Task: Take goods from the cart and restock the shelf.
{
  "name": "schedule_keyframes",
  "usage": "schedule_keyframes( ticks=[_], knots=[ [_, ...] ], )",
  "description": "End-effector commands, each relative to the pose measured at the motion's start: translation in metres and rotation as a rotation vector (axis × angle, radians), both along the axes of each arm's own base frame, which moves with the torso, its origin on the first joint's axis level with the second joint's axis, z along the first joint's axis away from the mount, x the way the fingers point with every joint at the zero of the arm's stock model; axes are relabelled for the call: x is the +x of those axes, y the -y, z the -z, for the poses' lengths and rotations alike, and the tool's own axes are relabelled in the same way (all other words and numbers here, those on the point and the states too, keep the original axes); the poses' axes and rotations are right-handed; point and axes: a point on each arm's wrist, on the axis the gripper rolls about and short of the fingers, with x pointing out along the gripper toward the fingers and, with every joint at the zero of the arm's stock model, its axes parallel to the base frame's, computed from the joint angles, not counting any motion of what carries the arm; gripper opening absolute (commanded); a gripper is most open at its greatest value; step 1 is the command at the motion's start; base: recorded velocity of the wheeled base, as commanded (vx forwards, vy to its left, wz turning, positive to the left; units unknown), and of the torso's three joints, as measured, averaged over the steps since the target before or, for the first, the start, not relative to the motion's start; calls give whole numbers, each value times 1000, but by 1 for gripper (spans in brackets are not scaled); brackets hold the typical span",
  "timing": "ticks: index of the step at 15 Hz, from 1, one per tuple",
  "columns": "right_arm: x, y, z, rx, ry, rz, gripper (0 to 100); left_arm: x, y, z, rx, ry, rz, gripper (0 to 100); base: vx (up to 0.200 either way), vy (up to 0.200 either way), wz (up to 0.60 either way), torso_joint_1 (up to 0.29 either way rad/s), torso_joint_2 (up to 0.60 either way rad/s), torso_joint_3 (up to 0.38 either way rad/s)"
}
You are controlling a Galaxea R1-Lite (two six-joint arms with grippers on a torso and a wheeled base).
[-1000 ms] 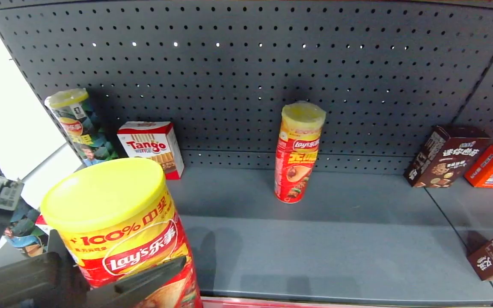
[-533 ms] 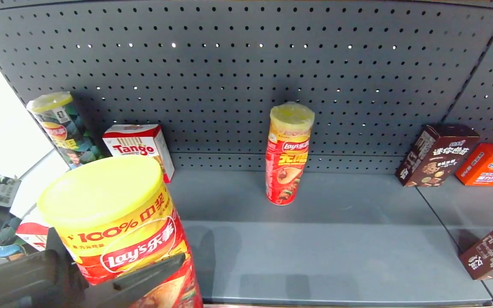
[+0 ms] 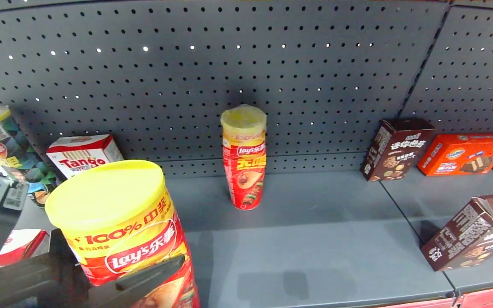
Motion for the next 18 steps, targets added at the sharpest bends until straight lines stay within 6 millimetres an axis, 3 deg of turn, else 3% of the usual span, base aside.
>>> schedule_keyframes(
  ticks=[1, 8, 11, 18],
  knots=[
    [0, 0, 0, -1, 0, 1, 100, 0, 0, -1, -2, 4, 0, 0, 0, 0, 0, 0, 0, 0],
    [0, 0, 0, 1, 0, -8, 100, -6, -5, -6, -28, 28, -4, 0, 0, 0, 0, 0, 0, 0],
    [0, 0, 0, -1, 0, -8, 100, -4, -7, -4, -22, 25, -20, 0, 0, 0, 400, 0, 2, 2],
    [0, 0, 0, -5, 0, -17, 100, -7, -9, 4, -7, 7, -22, 0, 0, 0, 0, 0, 0, 0]
  ],
)
